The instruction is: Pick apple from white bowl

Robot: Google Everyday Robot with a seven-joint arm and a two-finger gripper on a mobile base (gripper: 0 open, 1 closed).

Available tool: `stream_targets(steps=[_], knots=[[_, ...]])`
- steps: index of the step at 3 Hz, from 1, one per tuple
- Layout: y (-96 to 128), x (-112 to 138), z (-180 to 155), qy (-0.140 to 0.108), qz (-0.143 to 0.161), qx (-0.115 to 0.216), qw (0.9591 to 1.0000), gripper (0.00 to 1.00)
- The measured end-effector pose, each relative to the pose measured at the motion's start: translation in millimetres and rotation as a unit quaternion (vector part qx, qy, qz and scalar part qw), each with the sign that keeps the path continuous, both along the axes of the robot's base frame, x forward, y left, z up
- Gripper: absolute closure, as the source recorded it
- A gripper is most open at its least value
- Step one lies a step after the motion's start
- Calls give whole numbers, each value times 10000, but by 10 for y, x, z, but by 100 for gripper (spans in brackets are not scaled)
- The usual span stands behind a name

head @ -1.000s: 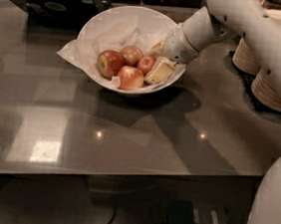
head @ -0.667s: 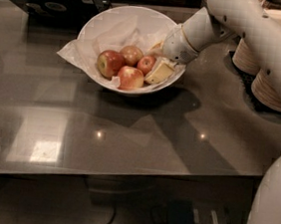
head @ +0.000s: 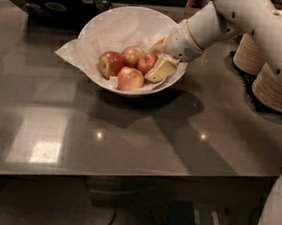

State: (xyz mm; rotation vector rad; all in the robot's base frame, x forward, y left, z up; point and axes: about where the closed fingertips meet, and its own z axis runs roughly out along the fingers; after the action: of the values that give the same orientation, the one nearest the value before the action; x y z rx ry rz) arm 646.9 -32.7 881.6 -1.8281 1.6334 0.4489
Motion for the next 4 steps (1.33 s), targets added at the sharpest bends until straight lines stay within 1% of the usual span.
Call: stream_targets(steps=[2,3,4], knots=[[-64,-199,448,-192,-145,383,9990,100],[-103,-285,636,-282,-146,622,9976,100],[-150,-379,861,-438,-60,853,9954,100]])
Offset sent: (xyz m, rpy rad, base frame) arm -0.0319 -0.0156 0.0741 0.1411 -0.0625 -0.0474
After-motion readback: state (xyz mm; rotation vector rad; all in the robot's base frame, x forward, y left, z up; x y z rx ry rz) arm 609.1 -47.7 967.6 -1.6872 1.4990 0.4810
